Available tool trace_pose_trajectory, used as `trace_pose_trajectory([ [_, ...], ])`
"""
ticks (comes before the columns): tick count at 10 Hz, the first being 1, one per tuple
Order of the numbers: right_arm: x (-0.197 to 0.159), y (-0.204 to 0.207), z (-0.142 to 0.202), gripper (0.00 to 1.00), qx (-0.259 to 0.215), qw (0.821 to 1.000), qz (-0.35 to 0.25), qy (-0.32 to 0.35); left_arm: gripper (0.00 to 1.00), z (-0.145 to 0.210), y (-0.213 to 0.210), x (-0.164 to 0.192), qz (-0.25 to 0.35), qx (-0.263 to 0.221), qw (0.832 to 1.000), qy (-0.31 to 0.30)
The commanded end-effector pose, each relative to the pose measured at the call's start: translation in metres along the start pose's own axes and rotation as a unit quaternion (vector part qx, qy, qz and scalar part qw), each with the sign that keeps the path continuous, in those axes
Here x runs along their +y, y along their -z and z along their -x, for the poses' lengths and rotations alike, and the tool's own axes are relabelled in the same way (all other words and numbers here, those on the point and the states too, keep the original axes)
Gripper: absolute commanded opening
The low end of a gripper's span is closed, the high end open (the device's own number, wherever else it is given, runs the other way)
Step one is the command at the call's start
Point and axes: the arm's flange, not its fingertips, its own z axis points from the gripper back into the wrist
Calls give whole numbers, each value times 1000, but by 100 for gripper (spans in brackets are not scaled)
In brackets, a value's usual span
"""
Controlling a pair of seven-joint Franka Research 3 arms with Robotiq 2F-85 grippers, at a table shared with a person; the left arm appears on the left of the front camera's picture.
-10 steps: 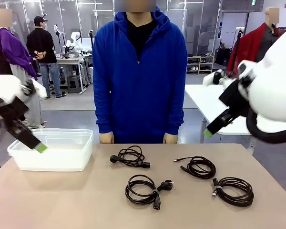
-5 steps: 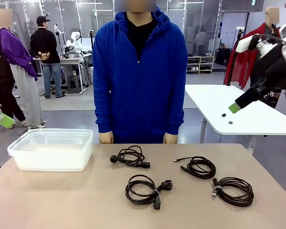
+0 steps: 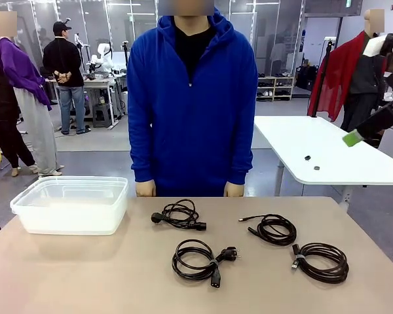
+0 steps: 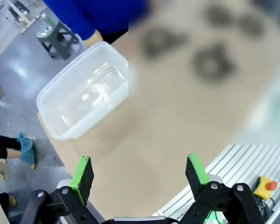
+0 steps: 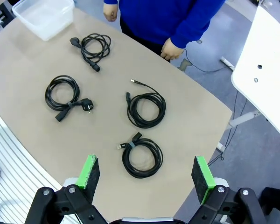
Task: Organize and store the cables.
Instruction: Place the Power Cable into the Organizing box.
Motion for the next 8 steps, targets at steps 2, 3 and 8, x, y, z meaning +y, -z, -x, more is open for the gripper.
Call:
trace_pose_trajectory([
  [2, -19, -18, 27, 100, -9, 1000, -19, -4, 100, 17, -13, 12, -24, 8, 1000, -12],
  [3, -24, -23, 39, 100, -17, 1000, -20, -5, 100, 20, -19, 17, -39, 8, 999, -20],
  [8, -34, -23, 89, 100, -27, 999, -15, 26, 100, 15, -30, 33, -75, 10, 996, -48],
])
